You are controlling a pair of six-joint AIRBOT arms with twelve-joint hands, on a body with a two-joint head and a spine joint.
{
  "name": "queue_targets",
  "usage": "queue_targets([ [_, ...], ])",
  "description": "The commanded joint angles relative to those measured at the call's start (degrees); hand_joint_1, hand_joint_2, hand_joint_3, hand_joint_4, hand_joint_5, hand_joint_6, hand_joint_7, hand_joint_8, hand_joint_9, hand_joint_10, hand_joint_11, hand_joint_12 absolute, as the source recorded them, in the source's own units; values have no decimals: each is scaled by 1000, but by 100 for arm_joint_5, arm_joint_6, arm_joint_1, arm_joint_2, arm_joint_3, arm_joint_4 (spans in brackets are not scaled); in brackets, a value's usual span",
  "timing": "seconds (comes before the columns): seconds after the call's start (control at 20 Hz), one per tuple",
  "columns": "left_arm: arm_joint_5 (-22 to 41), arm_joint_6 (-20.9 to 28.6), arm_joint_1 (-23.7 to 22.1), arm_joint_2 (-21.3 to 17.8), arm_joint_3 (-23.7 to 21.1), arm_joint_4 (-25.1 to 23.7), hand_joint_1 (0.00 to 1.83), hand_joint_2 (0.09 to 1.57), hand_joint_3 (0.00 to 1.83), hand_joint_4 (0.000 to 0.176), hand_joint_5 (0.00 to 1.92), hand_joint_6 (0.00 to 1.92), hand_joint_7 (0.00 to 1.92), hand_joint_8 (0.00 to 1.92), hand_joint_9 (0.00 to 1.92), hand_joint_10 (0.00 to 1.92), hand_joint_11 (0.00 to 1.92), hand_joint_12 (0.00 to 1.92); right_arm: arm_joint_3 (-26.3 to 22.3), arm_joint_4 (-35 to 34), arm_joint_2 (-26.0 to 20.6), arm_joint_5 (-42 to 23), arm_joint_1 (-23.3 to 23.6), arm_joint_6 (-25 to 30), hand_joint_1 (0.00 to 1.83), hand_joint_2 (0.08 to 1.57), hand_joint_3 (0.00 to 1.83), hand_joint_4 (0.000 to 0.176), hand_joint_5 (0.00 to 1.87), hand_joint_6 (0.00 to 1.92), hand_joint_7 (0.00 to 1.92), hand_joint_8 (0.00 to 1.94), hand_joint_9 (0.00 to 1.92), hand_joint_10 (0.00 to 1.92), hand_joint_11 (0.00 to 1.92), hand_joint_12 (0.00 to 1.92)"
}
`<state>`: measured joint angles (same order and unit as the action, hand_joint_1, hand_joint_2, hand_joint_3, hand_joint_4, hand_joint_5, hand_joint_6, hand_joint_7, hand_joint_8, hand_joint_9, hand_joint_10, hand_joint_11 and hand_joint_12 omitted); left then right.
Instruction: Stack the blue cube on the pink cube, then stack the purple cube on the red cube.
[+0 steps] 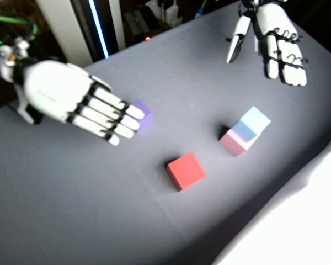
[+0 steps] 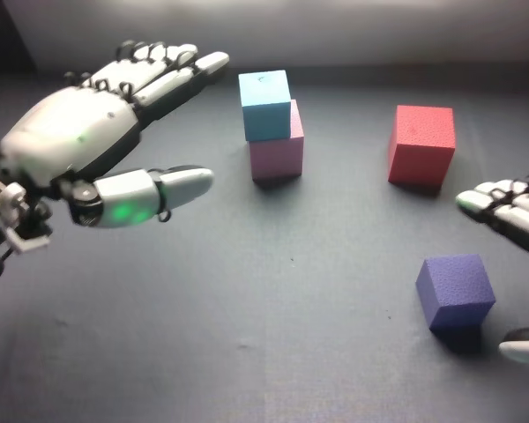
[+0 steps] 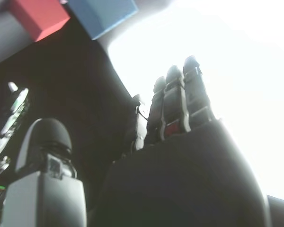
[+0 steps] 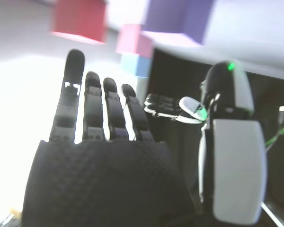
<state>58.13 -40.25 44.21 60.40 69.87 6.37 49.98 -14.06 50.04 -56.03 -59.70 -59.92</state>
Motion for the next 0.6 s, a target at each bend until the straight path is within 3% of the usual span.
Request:
queue_targets([
  [0.0,950,24,38,-81,-15,98,358,1286,3,176,0,0,0,0,0,0,0,0,60,-8,20,-440,81,34,802,1053,1,0,0,0,28,1,68,64,0,1119],
  [0.2,1340,32,412,-233,-254,218,516,1293,1,176,0,0,0,0,0,0,0,0,290,-9,293,-34,311,34,876,1062,1,0,0,0,51,6,78,91,0,1191],
  [0.25,1430,33,522,-262,-310,250,539,1306,5,144,0,0,0,0,0,0,0,0,387,-10,400,127,406,34,889,1081,1,0,0,0,77,3,8,87,0,876],
  [0.3,1476,39,579,-273,-336,274,509,1307,5,130,0,0,0,0,0,0,0,0,463,-10,477,245,469,34,879,1097,7,0,0,0,104,13,24,97,0,829],
  [0.4,1497,40,672,-275,-355,355,492,1306,4,127,0,0,0,0,0,0,0,0,627,-26,641,516,599,34,870,1108,4,0,0,0,138,14,58,126,0,900],
  [0.45,1489,45,723,-274,-352,410,492,1305,2,124,0,0,0,0,0,0,0,0,711,-48,724,641,663,34,1040,1171,5,0,388,158,585,182,382,661,28,1583],
  [0.5,1494,71,766,-274,-353,426,493,1306,3,126,0,0,0,0,0,0,0,0,782,-53,795,745,736,34,1156,1238,11,0,524,1223,807,1062,593,1062,359,1763],
  [0.55,1502,81,778,-274,-355,428,478,1306,2,132,0,0,0,0,0,0,0,0,834,-50,847,823,785,33,1201,1234,0,0,627,1304,877,1277,812,1208,662,1685],
])
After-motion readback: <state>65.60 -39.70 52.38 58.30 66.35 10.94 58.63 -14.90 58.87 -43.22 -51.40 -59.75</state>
